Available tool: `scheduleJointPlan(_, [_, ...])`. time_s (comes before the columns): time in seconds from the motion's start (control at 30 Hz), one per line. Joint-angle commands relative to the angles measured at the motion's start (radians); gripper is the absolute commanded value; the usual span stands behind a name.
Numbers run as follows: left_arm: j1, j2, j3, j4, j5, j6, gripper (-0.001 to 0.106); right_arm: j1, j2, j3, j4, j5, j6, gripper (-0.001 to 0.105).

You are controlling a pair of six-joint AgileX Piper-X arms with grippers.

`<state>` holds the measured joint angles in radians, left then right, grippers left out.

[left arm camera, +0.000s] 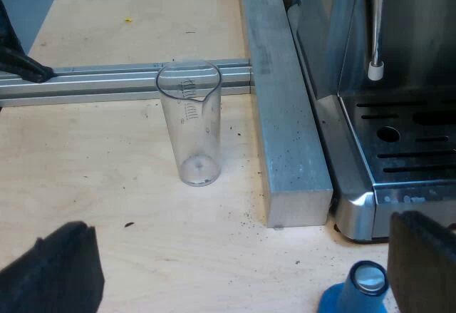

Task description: Place mug into machine

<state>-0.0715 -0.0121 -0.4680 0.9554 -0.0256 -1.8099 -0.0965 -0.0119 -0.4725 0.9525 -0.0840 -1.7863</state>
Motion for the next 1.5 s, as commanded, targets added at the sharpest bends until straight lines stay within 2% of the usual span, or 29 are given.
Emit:
scheduleJointPlan(0.03, [0.002,-0.137,-0.007,-0.013,0.045,-0.005,0.082,0.001,-0.039,-0.009,-0.013,-0.003,-0.006,0.069])
scheduleJointPlan(0.13, [0.002,-0.137,-0.007,-0.013,0.058,-0.005,0.082,0.001,-0.039,-0.009,-0.013,-0.003,-0.006,0.069])
scheduleJointPlan(0.17, [0.002,-0.137,-0.007,-0.013,0.090,-0.005,0.082,0.001,-0.039,-0.009,-0.013,-0.003,-0.006,0.069])
scheduleJointPlan(0.33, [-0.002,-0.137,-0.007,-0.013,0.107,-0.003,0.082,0.001,-0.039,-0.009,-0.013,-0.003,-0.006,0.069])
scheduleJointPlan(0.43, [-0.009,-0.133,-0.007,-0.020,0.157,-0.003,0.082,0.001,-0.037,-0.009,-0.013,-0.003,0.003,0.069])
scheduleJointPlan(0.5, [-0.024,-0.115,-0.014,-0.020,0.219,-0.010,0.082,0.001,-0.024,-0.034,0.012,-0.003,0.003,0.069])
scheduleJointPlan(0.6, [-0.047,-0.077,-0.029,-0.022,0.246,-0.020,0.082,0.001,0.001,-0.069,0.042,-0.003,-0.011,0.069])
scheduleJointPlan(0.67, [-0.079,-0.039,-0.043,-0.044,0.255,-0.020,0.082,0.001,0.043,-0.116,0.090,-0.003,-0.019,0.069])
scheduleJointPlan(0.73, [-0.110,-0.014,-0.045,-0.073,0.292,-0.020,0.082,0.003,0.079,-0.151,0.124,-0.003,-0.019,0.069])
scheduleJointPlan(0.87, [-0.213,0.041,-0.045,-0.130,0.416,-0.020,0.082,0.030,0.156,-0.203,0.185,-0.011,-0.019,0.069])
scheduleJointPlan(0.97, [-0.282,0.071,-0.043,-0.147,0.464,-0.020,0.082,0.069,0.208,-0.219,0.231,-0.034,-0.035,0.069])
scheduleJointPlan(1.13, [-0.385,0.107,-0.027,-0.151,0.482,0.007,0.082,0.135,0.289,-0.218,0.282,-0.048,-0.061,0.069])
scheduleJointPlan(1.2, [-0.388,0.108,-0.025,-0.152,0.482,0.008,0.082,0.157,0.318,-0.216,0.282,-0.048,-0.060,0.069])
scheduleJointPlan(1.27, [-0.435,0.113,0.029,-0.173,0.522,0.042,0.082,0.174,0.353,-0.206,0.257,-0.048,-0.060,0.069])
scheduleJointPlan(1.5, [-0.452,0.115,0.114,-0.290,0.534,0.042,0.082,0.184,0.420,-0.073,-0.019,-0.048,-0.060,0.069])
